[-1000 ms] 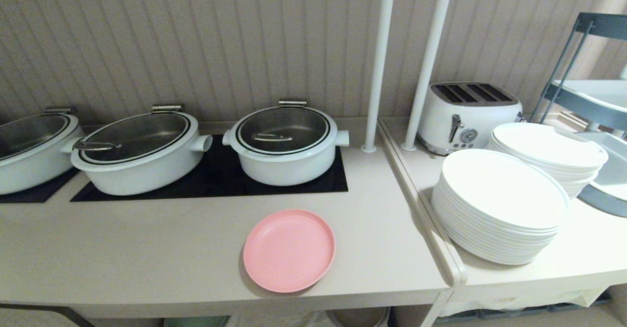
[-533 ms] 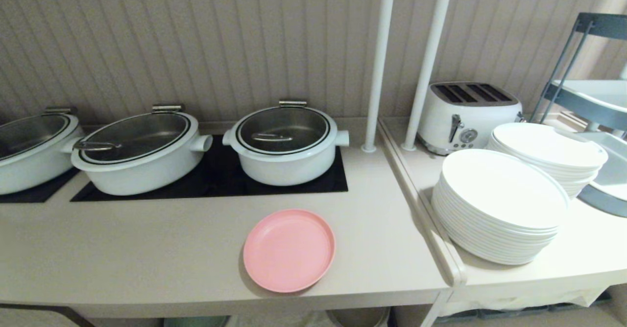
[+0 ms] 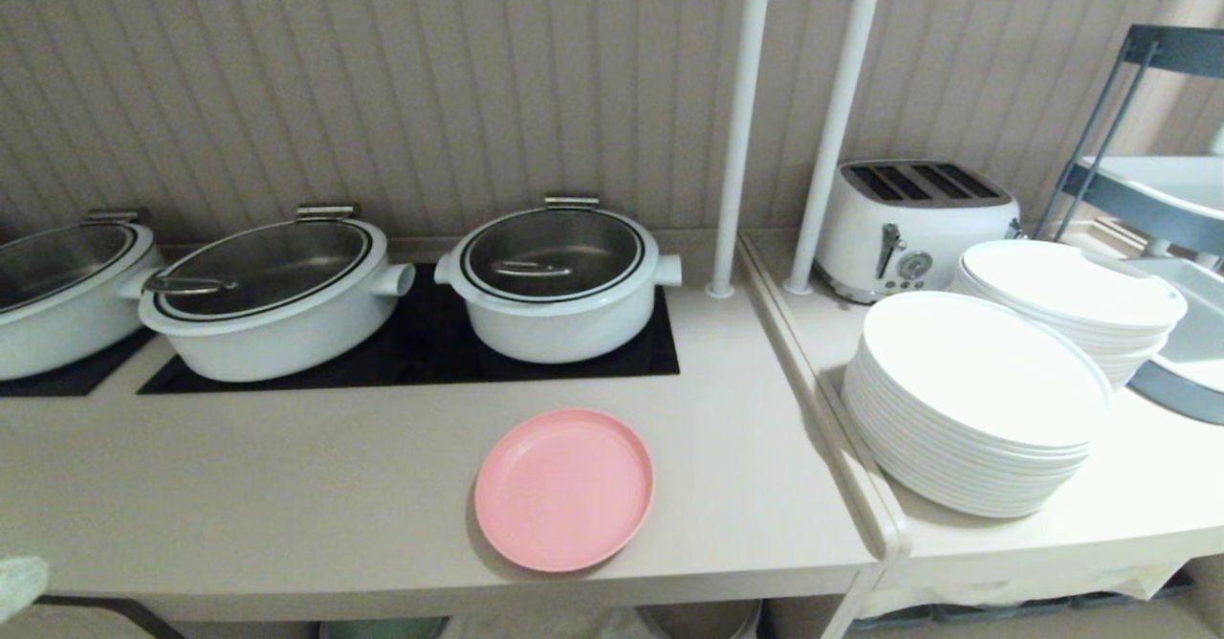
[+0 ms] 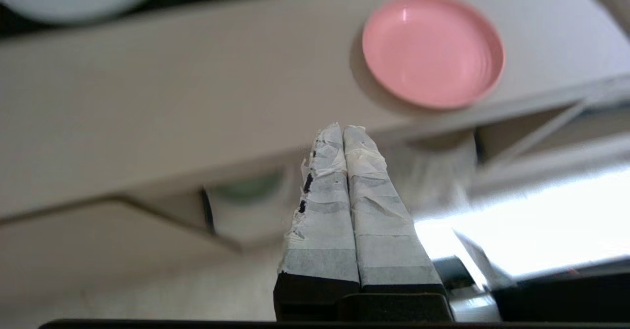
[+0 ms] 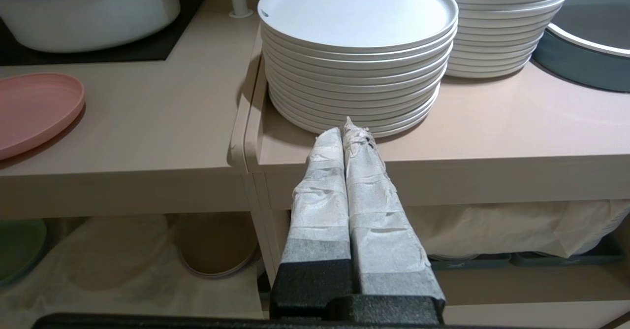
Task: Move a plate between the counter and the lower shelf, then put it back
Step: Pick up the plate
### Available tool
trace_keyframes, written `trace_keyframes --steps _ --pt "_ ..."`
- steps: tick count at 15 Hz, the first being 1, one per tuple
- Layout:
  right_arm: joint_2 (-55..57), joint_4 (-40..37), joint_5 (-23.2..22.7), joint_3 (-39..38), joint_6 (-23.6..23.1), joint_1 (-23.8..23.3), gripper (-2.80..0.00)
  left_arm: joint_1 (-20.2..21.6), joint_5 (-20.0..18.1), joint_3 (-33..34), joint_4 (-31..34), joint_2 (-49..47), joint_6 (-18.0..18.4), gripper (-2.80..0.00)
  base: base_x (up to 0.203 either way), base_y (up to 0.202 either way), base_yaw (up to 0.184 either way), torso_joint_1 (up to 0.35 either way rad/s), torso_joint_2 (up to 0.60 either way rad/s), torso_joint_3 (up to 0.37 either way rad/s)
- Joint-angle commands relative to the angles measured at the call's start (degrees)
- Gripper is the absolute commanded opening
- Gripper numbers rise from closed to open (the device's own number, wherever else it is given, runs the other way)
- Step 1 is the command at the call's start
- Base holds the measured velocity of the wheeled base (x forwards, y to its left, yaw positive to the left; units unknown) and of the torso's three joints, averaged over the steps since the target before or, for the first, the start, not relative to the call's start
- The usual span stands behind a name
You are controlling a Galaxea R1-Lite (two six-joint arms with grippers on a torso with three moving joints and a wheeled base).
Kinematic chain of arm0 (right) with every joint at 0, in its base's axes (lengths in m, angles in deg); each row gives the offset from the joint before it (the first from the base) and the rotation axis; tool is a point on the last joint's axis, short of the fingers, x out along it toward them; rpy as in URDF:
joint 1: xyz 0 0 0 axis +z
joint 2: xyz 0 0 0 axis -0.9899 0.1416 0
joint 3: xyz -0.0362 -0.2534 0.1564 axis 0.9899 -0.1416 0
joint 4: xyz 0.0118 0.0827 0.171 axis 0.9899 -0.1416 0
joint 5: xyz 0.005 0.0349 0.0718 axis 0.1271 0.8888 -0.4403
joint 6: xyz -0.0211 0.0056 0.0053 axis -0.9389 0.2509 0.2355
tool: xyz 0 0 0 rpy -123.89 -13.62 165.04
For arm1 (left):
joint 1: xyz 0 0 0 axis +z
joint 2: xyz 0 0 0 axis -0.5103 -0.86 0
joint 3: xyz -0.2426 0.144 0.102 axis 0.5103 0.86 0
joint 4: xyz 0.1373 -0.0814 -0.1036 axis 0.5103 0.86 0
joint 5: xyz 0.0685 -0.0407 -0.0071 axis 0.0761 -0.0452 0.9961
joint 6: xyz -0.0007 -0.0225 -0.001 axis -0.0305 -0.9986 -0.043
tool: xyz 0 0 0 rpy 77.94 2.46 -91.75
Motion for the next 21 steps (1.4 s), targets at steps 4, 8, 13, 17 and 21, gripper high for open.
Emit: trace_keyframes --steps 4,8,13,17,21 --pt "0.1 0.0 0.0 0.0 0.0 0.0 -2.80 -2.3 -0.2 -18.6 17.7 -25.0 -1.3 -2.80 0.000 0.000 0.000 0.000 0.00 0.000" --pt "0.1 0.0 0.0 0.0 0.0 0.0 -2.80 -10.6 1.4 -26.8 24.4 -36.7 -9.3 -2.80 0.000 0.000 0.000 0.000 0.00 0.000" --pt "0.1 0.0 0.0 0.0 0.0 0.0 -2.80 -22.5 11.0 -34.0 24.6 -48.3 -18.9 -2.80 0.000 0.000 0.000 0.000 0.00 0.000" --pt "0.1 0.1 0.0 0.0 0.0 0.0 -2.80 -24.6 12.0 -37.1 24.2 -55.0 -19.1 -2.80 0.000 0.000 0.000 0.000 0.00 0.000" --pt "0.1 0.0 0.0 0.0 0.0 0.0 -2.80 -24.6 17.0 -37.7 20.1 -61.8 -20.8 -2.80 0.000 0.000 0.000 0.000 0.00 0.000"
